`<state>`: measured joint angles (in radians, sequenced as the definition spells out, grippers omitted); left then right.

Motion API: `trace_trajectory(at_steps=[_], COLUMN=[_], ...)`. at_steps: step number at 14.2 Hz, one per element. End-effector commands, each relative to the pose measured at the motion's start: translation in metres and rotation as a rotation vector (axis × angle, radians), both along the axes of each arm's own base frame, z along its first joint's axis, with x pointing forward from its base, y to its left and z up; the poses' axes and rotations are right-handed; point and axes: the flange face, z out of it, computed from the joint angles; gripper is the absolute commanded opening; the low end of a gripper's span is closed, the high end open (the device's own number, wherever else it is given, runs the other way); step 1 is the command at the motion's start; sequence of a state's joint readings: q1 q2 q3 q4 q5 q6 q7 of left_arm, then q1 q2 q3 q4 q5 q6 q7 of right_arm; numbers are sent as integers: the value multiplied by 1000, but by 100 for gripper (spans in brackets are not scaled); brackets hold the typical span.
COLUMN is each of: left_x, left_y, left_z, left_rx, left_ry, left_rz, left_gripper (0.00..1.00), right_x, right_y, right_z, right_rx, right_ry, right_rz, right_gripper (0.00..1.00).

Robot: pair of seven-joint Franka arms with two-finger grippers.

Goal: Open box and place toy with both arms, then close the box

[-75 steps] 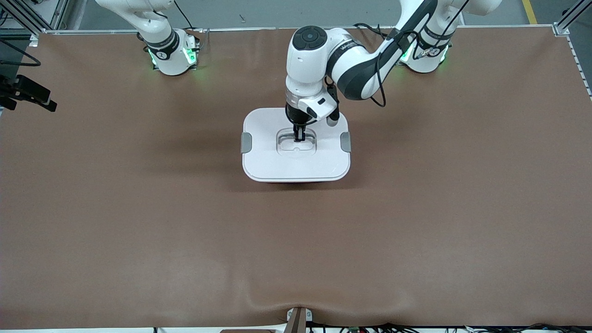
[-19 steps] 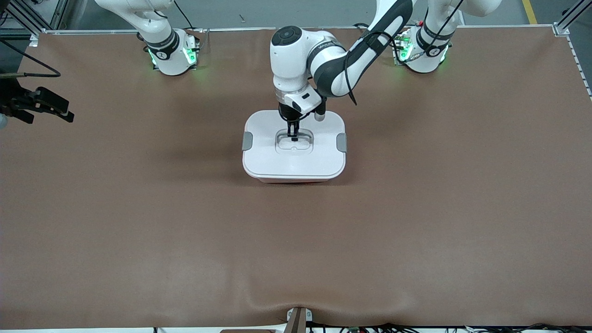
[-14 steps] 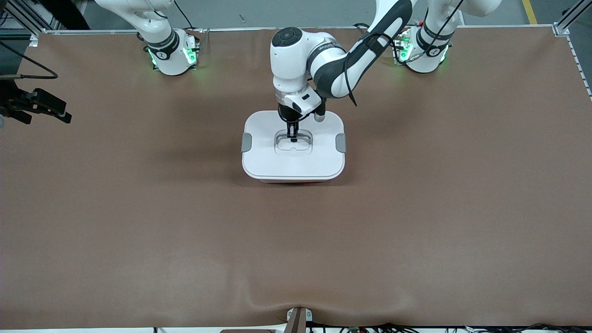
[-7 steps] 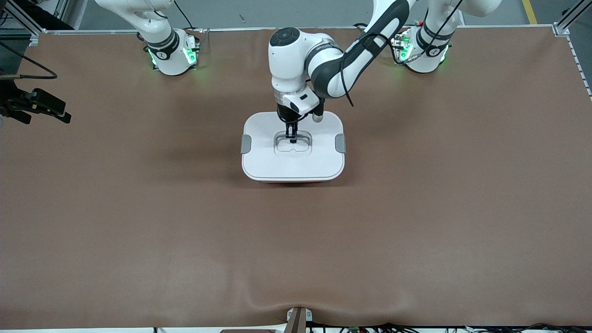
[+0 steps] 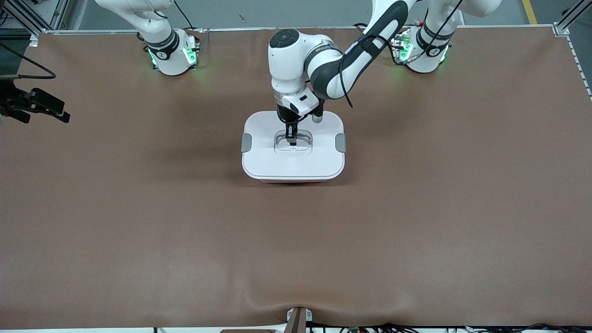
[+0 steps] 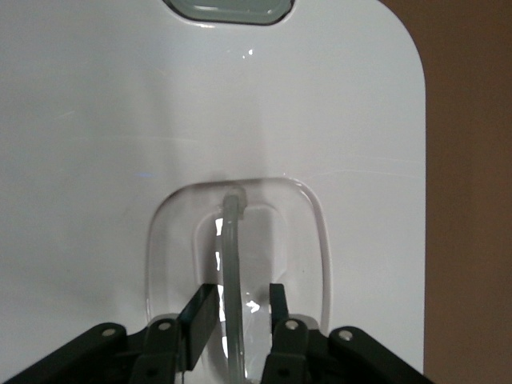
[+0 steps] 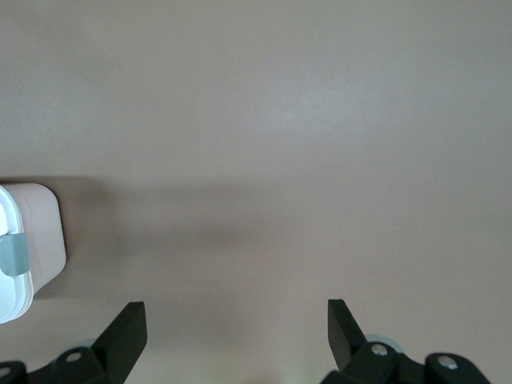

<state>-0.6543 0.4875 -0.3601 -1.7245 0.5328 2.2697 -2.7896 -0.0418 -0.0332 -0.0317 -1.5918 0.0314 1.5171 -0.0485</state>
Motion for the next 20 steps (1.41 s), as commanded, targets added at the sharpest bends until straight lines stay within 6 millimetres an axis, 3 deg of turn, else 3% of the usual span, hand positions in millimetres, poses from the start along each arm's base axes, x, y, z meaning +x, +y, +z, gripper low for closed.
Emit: trace_trajectory(at_steps=[1, 12, 17, 20], left_x=[-4, 27, 71, 96], left_y=[-7, 16, 55, 90], left_z=[2, 68, 119, 156], left_rx=[-34, -2, 68, 80], left_ry=[-48, -26, 108, 118], left_rz=[153, 174, 89, 29], left_gripper=[100, 100, 100, 100], right_x=[-5, -6, -6, -5], right_y=[-3, -12, -11, -12], right_z=[2, -2, -1, 1], right_rx=[11, 18, 18, 17], right_ry=[17, 38, 34, 26], right_rz=[-6, -19, -19, -24], right_gripper=[100, 100, 100, 100])
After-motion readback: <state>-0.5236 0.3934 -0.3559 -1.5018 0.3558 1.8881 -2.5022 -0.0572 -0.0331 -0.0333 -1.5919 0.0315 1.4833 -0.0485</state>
